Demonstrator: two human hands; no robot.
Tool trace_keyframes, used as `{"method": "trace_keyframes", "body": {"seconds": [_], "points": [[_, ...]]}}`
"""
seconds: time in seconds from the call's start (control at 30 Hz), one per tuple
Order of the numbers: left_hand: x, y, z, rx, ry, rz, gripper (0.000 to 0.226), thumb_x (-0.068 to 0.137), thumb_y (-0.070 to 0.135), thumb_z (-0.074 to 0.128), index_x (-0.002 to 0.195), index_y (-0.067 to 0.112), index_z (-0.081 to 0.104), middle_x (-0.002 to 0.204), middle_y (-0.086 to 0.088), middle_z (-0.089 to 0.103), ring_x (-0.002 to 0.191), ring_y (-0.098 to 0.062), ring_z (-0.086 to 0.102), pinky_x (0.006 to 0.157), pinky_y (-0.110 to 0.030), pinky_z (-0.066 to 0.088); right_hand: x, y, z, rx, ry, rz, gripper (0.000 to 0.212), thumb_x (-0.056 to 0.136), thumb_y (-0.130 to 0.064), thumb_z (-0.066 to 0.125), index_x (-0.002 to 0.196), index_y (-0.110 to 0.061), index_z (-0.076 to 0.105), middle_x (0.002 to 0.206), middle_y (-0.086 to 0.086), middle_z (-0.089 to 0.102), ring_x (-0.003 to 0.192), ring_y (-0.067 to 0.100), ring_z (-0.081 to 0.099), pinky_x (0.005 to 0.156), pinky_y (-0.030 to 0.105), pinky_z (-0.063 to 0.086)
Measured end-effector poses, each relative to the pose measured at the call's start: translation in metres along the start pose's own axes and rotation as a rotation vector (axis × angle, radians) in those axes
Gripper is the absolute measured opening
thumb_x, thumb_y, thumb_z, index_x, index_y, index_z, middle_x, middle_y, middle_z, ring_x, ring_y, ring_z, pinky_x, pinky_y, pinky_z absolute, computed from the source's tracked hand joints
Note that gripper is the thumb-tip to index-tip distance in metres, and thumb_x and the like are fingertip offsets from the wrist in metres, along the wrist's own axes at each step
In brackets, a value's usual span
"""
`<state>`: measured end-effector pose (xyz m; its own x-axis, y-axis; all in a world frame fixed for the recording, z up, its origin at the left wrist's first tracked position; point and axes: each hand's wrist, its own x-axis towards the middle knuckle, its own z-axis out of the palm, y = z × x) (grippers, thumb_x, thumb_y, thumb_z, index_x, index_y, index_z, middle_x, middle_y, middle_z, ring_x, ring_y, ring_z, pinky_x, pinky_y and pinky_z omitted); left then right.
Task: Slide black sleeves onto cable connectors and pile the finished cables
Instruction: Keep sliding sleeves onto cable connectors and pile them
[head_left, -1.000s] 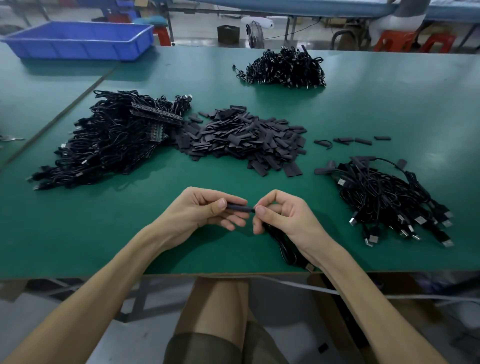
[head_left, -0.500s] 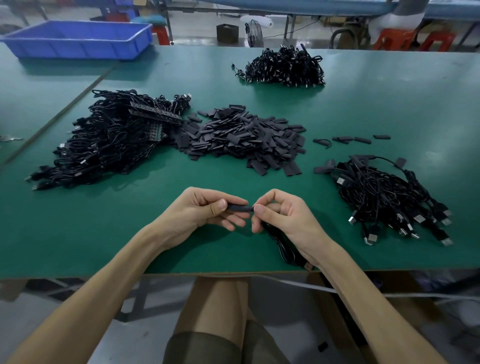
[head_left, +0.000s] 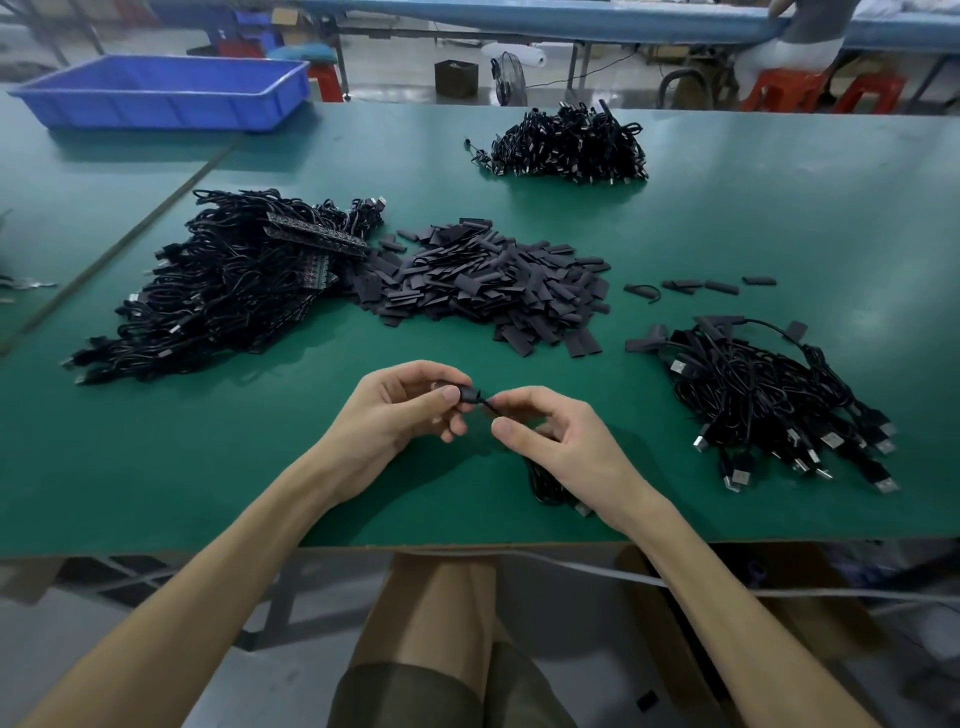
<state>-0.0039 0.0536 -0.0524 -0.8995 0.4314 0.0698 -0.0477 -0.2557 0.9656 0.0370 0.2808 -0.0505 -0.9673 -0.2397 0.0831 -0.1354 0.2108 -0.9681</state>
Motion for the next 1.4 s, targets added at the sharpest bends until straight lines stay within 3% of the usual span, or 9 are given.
{"method": "trace_keyframes", "body": {"seconds": [0.27,0.47,0.63,0.83,1.03,1.13,1.23,1.3,1.4], "points": [[0.002,0.007,0.016,0.011,-0.042,-0.08,0.024,0.095,0.019,0.067,0.11,0.002,0.073,0.096,-0.011,0.072,0.079,-0.017,0.066,0.073,-0.026,0.056,0.0,-0.001,0.0,0.059,0.083,0.039,0.012,0.091,-0.024,0.08,0.096,-0.014,0.077,0.088,-0.001,0.074,0.081,0.011,0.064,0.081,0.031,0.051],[0.006,0.003,0.047,0.461,0.103,0.103,0.01,0.095,0.017,0.07,0.096,0.009,0.074,0.087,-0.011,0.074,0.076,-0.023,0.063,0.071,-0.039,0.052,-0.001,0.001,-0.001,0.102,0.093,0.015,0.019,0.086,-0.022,0.085,0.1,-0.011,0.078,0.096,0.004,0.076,0.091,0.015,0.07,0.089,0.034,0.053],[0.024,0.027,0.052,0.575,0.186,0.221,0.009,0.095,0.017,0.07,0.092,0.009,0.073,0.08,-0.005,0.073,0.065,-0.007,0.06,0.058,-0.025,0.051,-0.002,-0.008,-0.004,0.176,0.066,-0.015,0.062,0.067,-0.066,0.086,0.12,-0.04,0.068,0.113,-0.006,0.075,0.109,0.01,0.068,0.097,0.026,0.053],[0.051,0.058,0.074,0.62,0.19,0.278,0.014,0.094,0.02,0.072,0.09,0.006,0.074,0.074,0.002,0.073,0.065,-0.004,0.061,0.062,-0.018,0.047,0.004,0.0,0.004,0.154,0.037,0.062,0.111,0.065,-0.031,0.097,0.151,-0.038,0.028,0.11,0.001,0.074,0.098,0.013,0.071,0.087,0.024,0.052],[0.08,0.083,0.122,0.248,0.109,0.148,0.024,0.096,0.02,0.07,0.096,-0.004,0.073,0.08,-0.016,0.067,0.066,-0.021,0.06,0.055,-0.024,0.052,0.005,-0.004,0.006,0.035,0.04,0.077,0.066,0.074,-0.014,0.093,0.121,-0.038,0.053,0.122,0.006,0.069,0.096,0.015,0.066,0.073,0.025,0.048],[0.094,0.073,0.151,0.239,0.04,0.03,0.021,0.095,0.016,0.07,0.1,-0.005,0.072,0.078,-0.007,0.072,0.064,-0.014,0.067,0.058,-0.022,0.057,0.004,-0.008,0.009,-0.052,0.006,0.136,0.065,0.079,-0.014,0.09,0.134,-0.017,0.055,0.096,-0.008,0.071,0.077,0.004,0.061,0.065,0.018,0.044],[0.101,0.051,0.173,0.241,-0.059,-0.142,0.035,0.097,0.013,0.068,0.117,-0.014,0.062,0.09,-0.017,0.074,0.077,-0.02,0.074,0.068,-0.025,0.062,0.0,-0.006,0.006,-0.174,0.011,0.145,0.017,0.084,-0.019,0.084,0.092,-0.017,0.069,0.063,-0.012,0.063,0.052,0.007,0.047,0.057,0.023,0.043],[0.101,0.035,0.181,0.364,-0.132,-0.224,0.049,0.097,0.017,0.068,0.133,-0.013,0.053,0.113,-0.022,0.071,0.096,-0.026,0.075,0.084,-0.033,0.062,-0.002,-0.008,0.006,-0.201,0.007,0.138,0.023,0.087,-0.011,0.076,0.108,-0.015,0.068,0.085,0.014,0.07,0.071,0.032,0.058,0.075,0.048,0.055],[0.098,0.017,0.182,0.578,-0.205,-0.266,0.045,0.099,0.017,0.066,0.138,-0.004,0.055,0.13,-0.016,0.065,0.103,-0.027,0.073,0.091,-0.035,0.06,-0.003,-0.009,0.008,-0.183,-0.008,0.125,0.06,0.091,0.004,0.065,0.143,-0.023,0.049,0.111,0.017,0.066,0.1,0.037,0.061,0.1,0.055,0.05]]}}
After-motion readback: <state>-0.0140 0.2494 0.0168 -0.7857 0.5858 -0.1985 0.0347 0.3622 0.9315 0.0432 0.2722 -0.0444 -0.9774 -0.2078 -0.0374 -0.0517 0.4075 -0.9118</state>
